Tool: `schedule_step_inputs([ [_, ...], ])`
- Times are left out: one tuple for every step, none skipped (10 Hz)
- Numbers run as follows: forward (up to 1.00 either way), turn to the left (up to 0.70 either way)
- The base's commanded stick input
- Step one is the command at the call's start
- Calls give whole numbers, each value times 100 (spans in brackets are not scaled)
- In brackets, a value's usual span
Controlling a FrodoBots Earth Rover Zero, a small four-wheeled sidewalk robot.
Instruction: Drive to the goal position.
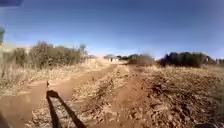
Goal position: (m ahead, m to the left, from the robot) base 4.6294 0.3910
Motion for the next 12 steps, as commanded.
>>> schedule_step_inputs([
  [50,-38],
  [50,-4],
  [50,-10],
  [50,-20],
  [50,-14],
  [50,0],
  [50,-2],
  [50,-34],
  [50,-34],
  [50,-1],
  [50,0],
  [50,0],
])
